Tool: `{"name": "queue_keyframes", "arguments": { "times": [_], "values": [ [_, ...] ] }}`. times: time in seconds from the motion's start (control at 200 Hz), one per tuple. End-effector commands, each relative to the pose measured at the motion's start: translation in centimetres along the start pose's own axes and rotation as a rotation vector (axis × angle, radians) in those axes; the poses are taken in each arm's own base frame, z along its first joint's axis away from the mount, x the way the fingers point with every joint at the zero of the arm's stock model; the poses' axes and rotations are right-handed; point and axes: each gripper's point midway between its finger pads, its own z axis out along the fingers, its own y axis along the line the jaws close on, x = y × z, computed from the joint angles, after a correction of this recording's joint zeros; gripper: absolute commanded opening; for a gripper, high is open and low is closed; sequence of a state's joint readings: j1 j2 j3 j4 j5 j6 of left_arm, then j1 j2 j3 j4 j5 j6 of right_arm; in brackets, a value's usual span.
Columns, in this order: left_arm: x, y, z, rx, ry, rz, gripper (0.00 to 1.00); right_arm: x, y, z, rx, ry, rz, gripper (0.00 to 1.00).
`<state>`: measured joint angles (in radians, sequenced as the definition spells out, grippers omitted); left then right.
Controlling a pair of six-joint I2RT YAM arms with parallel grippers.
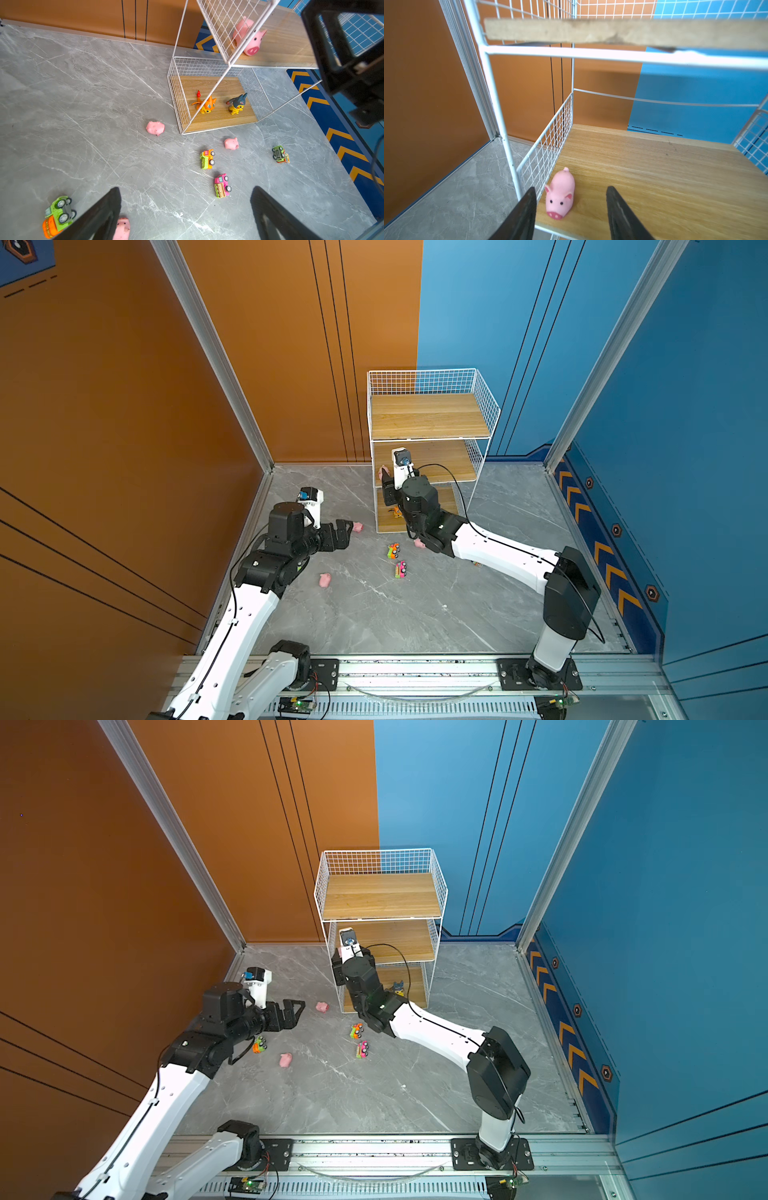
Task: Place and organize the plastic toys onto the shelf
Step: 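Lower the pig onto the middle shelf and open the right gripper, then withdraw the right gripper from the shelf down toward the table toys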
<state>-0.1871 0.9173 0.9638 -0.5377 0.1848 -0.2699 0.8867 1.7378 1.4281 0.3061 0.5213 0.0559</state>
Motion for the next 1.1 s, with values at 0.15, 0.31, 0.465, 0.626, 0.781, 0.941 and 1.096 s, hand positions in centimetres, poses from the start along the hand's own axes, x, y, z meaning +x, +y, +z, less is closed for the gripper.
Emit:
{"name": "queue_keyframes", "arguments": {
  "times": [0.15, 0.31, 0.465, 0.626, 0.781, 0.941, 1.096],
  "values": [
    [0.2, 0.9, 0.6, -0.015, 0.014, -0.027, 0.98, 3.7, -1.7, -5.1, -0.015, 0.136, -0.032, 0.57],
    [0.4, 1.7, 1.3, -0.033, 0.034, -0.048, 0.98, 7.8, -2.7, -8.7, -0.043, 0.26, -0.018, 0.58],
    [0.7, 2.3, 1.9, -0.053, 0.054, -0.058, 0.98, 13.0, -4.0, -11.6, -0.07, 0.378, 0.01, 0.6],
    [1.4, 2.6, 2.8, -0.062, 0.089, -0.07, 0.99, 18.2, -5.1, -12.8, -0.093, 0.506, 0.044, 0.6],
    [2.4, 3.4, 3.9, -0.099, 0.137, -0.077, 0.99, 22.0, -5.5, -12.5, -0.143, 0.583, 0.059, 0.64],
    [3.6, 4.5, 5.0, -0.156, 0.197, -0.079, 0.99, 24.0, -5.6, -11.6, -0.179, 0.636, 0.07, 0.65],
    [5.3, 5.6, 6.2, -0.233, 0.286, -0.061, 0.99, 24.5, -6.5, -10.3, -0.177, 0.63, 0.094, 0.67]
  ]
}}
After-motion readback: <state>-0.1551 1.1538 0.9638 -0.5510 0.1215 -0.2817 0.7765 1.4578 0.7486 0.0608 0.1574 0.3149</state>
